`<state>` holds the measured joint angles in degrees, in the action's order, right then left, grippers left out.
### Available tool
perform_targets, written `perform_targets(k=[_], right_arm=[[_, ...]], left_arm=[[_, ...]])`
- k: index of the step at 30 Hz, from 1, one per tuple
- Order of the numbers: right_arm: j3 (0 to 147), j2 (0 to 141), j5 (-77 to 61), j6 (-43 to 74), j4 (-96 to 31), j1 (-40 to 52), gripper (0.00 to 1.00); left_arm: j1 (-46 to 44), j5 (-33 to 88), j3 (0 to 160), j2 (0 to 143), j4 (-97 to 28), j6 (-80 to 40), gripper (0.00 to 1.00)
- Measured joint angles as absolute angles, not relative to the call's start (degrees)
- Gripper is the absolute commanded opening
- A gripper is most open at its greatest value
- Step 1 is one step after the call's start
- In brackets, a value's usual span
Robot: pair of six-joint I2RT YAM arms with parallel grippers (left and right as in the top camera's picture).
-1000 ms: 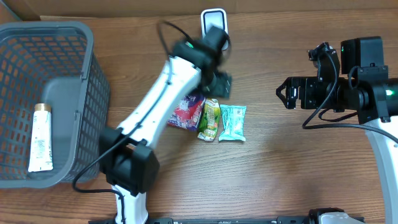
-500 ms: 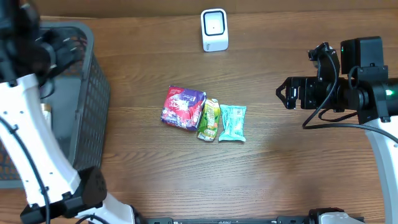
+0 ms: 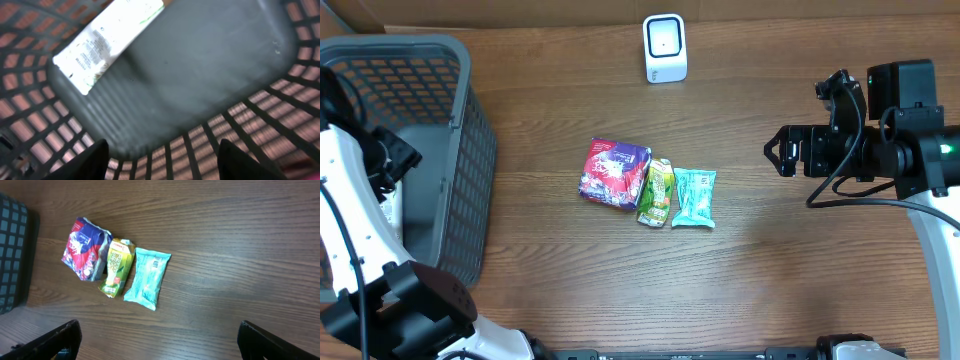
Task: Scan the item barcode
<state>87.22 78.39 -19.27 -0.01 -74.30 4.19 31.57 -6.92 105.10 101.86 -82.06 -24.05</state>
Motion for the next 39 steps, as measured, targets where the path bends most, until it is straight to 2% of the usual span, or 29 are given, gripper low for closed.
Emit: perform_targets(k=[5, 8, 17, 19, 22, 25, 29, 39], right_arm=[[87.2, 78.4, -19.3, 0.0, -74.3, 4.2, 1.00], [87.2, 78.4, -19.5, 0.0, -74.2, 4.2, 1.00], [87.2, 78.4, -20.1, 0.0, -74.1, 4.2, 1.00], [87.2, 78.4, -20.2, 0.0, -74.0, 4.2, 1.00], [87.2, 78.4, -20.2, 0.0, -74.0, 4.2, 1.00], [87.2, 78.4, -20.1, 0.0, -73.7, 4.2, 1.00], [86.5, 78.4, -20.2, 0.0, -73.1, 4.2, 1.00], [85.3, 79.4, -20.2, 0.0, -73.1, 4.2, 1.00]], left_arm=[[31.1, -8.8, 94.4, 101.7, -71.0, -24.7, 0.63], [31.1, -9.3, 89.6, 101.7, -64.7, -25.3, 0.69], [31.1, -10.0, 86.3, 101.7, -54.0, -20.7, 0.70], [31.1, -10.7, 86.3, 101.7, -52.9, -19.2, 0.75], [31.1, -13.5, 86.3, 101.7, -51.6, -17.4, 0.88], [31.1, -18.1, 86.3, 101.9, -51.2, -15.8, 0.88], [31.1, -23.1, 86.3, 103.9, -50.9, -12.1, 0.84], [31.1, -25.8, 84.0, 108.7, -50.1, -0.8, 0.84]])
